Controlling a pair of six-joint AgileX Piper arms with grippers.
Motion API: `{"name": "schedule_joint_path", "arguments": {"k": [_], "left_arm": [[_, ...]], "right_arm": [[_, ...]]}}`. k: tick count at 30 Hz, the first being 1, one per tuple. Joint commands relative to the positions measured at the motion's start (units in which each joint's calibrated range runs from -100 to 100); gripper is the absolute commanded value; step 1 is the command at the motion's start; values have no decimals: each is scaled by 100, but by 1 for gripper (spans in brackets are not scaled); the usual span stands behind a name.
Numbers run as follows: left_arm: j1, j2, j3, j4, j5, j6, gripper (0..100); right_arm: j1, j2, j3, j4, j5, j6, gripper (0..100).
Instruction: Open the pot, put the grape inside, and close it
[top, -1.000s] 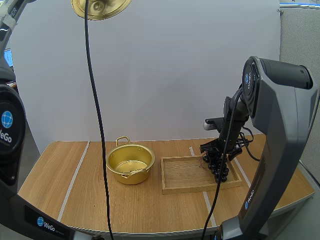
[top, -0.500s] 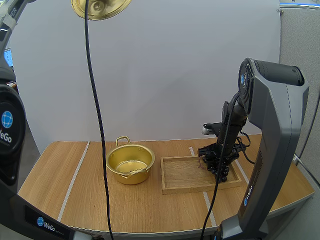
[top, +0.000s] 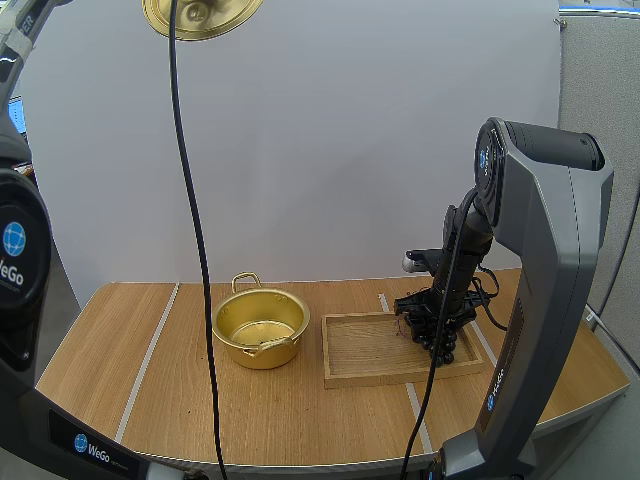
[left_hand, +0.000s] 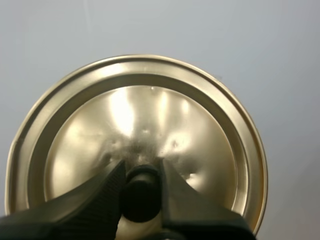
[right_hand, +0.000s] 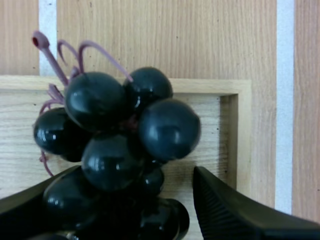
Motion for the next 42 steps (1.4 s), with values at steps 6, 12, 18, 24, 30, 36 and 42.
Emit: {"name": "schedule_joint_path", "arguments": {"k": [6, 12, 18, 24, 30, 36, 42], "left_arm": [[-17, -53, -46, 54, -236, -35, 0], [-17, -53, -46, 54, -236, -35, 0], [-17, -53, -46, 54, -236, -35, 0], [-17, -53, -46, 54, -236, -35, 0], [-17, -53, -46, 54, -236, -35, 0], [-17, -53, -46, 54, -236, -35, 0], [-17, -53, -46, 54, -212, -35, 0]], "right_arm": [[-26, 130, 46, -184, 132, -57, 100], [-26, 130, 46, -184, 130, -57, 73], [-26, 130, 46, -139, 256, -17, 0], [-26, 40, 46, -139, 256, -17, 0], [-26, -644, 20, -139, 256, -17, 0], [-26, -1767, 20, 59, 401, -17, 0], [2, -2849, 20, 521, 494, -51, 0]]}}
